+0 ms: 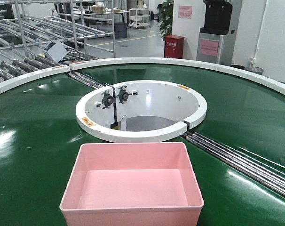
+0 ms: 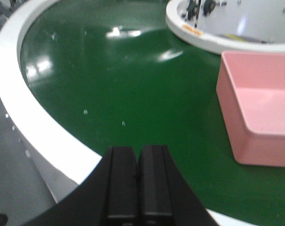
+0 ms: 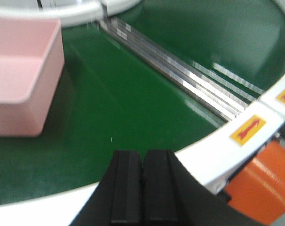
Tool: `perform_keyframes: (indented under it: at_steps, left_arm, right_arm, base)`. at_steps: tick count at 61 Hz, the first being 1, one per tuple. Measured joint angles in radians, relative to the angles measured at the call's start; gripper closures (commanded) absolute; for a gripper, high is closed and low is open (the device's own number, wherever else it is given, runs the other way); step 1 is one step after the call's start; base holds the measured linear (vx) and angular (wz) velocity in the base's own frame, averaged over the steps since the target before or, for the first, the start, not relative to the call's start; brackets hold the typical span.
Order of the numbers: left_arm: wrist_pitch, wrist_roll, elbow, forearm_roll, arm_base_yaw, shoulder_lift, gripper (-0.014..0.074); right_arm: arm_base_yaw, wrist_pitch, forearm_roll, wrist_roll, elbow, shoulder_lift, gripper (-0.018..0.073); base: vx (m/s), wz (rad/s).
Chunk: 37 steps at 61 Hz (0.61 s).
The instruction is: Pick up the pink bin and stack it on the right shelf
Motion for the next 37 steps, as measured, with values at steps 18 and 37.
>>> perform_keyframes:
  at_steps: [18,37]
  left_arm:
    - [0.011,0.124,0.015,-0.055,-0.050,0.160,0.0183]
    - [-0.078,0.254,-0.107,-0.123,-0.259,0.484,-0.0001]
  right_arm:
    - [0.041,0.039,0.121,-0.143,-0.044,0.204,0.0159]
    - [0.223,0.045,0.122,-0.198,-0.272,0.552,-0.0049]
  base:
    - [0.00,0.00]
    - [0.00,0.00]
